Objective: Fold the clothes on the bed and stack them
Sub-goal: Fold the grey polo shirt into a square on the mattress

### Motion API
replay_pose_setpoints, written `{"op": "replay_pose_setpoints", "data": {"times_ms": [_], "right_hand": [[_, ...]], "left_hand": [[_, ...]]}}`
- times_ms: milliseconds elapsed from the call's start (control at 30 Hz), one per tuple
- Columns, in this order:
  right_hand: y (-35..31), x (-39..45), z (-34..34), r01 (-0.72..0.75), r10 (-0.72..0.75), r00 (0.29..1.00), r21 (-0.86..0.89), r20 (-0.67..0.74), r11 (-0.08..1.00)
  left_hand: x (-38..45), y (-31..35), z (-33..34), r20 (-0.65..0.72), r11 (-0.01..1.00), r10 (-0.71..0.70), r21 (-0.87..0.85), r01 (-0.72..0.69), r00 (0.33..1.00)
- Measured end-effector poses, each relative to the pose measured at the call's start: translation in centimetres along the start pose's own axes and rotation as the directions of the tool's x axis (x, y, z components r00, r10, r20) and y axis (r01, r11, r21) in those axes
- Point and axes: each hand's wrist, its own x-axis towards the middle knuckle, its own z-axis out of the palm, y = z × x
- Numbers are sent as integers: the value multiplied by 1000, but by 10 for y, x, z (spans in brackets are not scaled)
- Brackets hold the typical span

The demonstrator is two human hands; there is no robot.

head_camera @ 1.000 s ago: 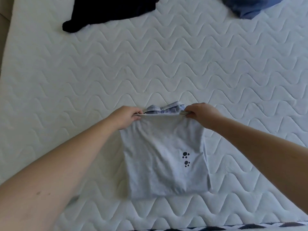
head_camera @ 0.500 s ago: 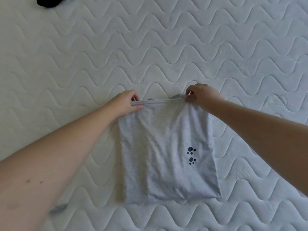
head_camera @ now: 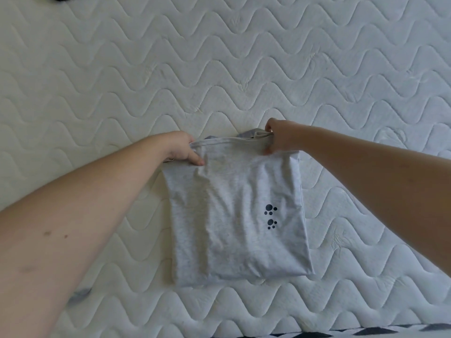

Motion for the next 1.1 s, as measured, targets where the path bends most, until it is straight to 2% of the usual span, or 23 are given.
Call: {"op": "replay_pose_setpoints", "data": {"times_ms": [133,233,367,467,567,667,767,900,1000,1100], "right_hand": [[5,-20,4,33,-33,999,-1,-24,999],[5,-38,-6,53,-51,994,24,-96,998],[-3,-70,-32,119,-109,978,50,-180,992],[-14,-102,-66,186,-159,947,73,-277,980],[-29,-137,-105,247,-198,892,72,-406,966],[-45,-166,-134,262,-159,800,98,-578,960],[-54,-185,-142,265,-105,700,121,-707,957],[-53,-191,-109,333,-109,592,119,-799,935],[-39,-181,-57,345,-119,561,101,-819,933],[-22,-176,13,341,-193,565,15,-802,940]], "left_hand": [[-19,5,3,-39,998,49,-47,-51,998],[-39,11,0,-71,995,99,28,-97,993],[-75,24,-17,-176,979,185,122,-165,967],[-111,37,-44,-310,963,253,172,-208,916],[-154,53,-80,-476,942,327,229,-244,816],[-195,66,-106,-640,912,411,282,-298,649],[-222,72,-111,-717,883,468,363,-296,517],[-232,60,-82,-763,857,516,462,-229,390],[-216,38,-37,-763,858,514,462,-224,393],[-196,12,30,-733,868,494,447,-216,467]]}}
